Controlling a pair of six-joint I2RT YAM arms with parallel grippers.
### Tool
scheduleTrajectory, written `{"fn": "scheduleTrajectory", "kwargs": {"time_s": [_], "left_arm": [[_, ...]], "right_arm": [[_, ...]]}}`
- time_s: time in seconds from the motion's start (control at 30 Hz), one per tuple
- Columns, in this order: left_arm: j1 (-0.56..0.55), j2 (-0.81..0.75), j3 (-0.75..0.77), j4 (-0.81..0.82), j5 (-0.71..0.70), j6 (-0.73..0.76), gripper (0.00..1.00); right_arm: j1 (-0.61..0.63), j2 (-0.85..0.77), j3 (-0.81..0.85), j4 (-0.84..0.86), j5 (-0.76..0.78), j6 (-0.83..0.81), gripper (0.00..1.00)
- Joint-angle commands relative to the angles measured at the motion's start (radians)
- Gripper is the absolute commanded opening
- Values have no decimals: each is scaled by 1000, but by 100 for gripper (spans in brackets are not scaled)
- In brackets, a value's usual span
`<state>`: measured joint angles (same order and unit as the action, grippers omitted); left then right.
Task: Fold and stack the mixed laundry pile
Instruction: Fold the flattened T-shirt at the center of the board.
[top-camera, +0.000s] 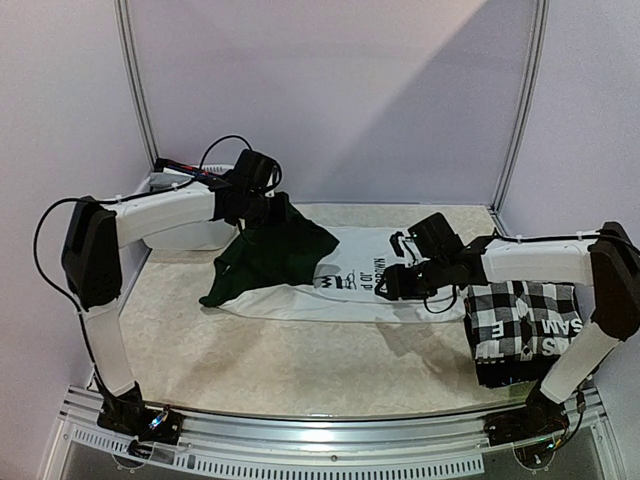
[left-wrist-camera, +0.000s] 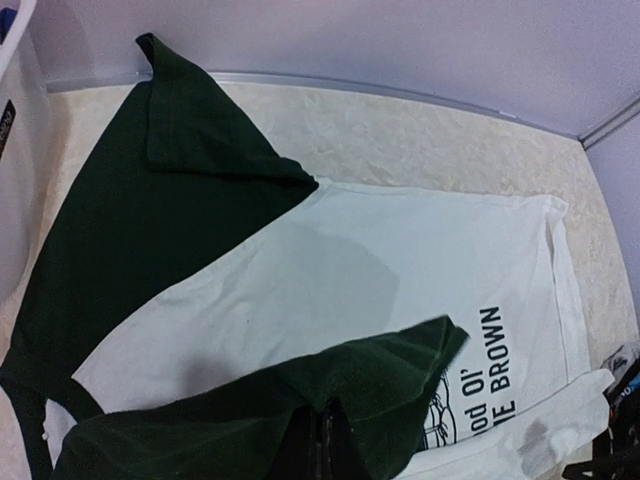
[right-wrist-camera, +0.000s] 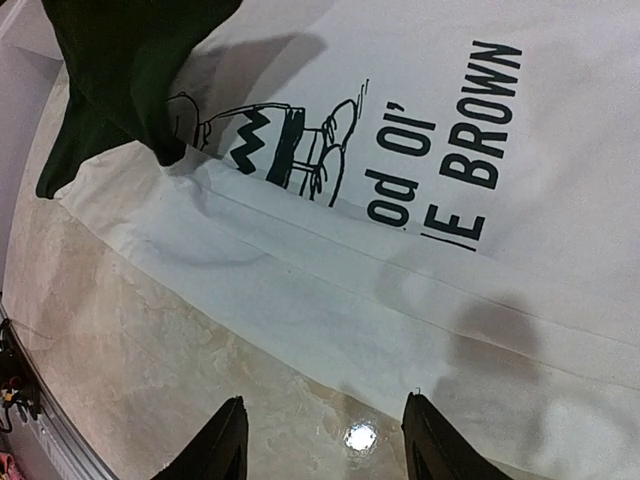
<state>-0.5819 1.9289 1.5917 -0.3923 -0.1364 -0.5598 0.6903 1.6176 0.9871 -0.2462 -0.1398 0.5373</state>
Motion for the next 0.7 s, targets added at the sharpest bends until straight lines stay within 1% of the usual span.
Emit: {"fn": "scheduleTrajectory", "kwargs": {"time_s": [0.0, 0.1, 0.33, 0.43, 0.5, 0.53, 0.57, 0.67], "left_arm": [[57, 97, 89, 6, 36, 4, 0], [84, 151, 120, 17, 46, -4, 0], [130, 215, 108, 92, 61, -27, 0], [142, 255, 126, 103, 93, -33, 0], [149, 269, 129, 112, 102, -36, 7], [150, 270, 129, 108, 93, -33, 12], [152, 265, 127, 101, 72, -29, 21], [150, 214, 89, 83, -33, -9, 56]], "right_arm": [[8, 23, -7, 18, -12, -15, 53], [8, 27, -1, 9, -7, -23, 53], [8, 44, 14, 1, -8, -36, 53], [9, 59, 22, -5, -1, -37, 53], [8, 71, 29, -14, 14, -34, 53], [8, 76, 32, -20, 23, -30, 53], [8, 80, 36, -28, 32, -28, 53], [11, 105, 57, -70, 55, -25, 53]]}}
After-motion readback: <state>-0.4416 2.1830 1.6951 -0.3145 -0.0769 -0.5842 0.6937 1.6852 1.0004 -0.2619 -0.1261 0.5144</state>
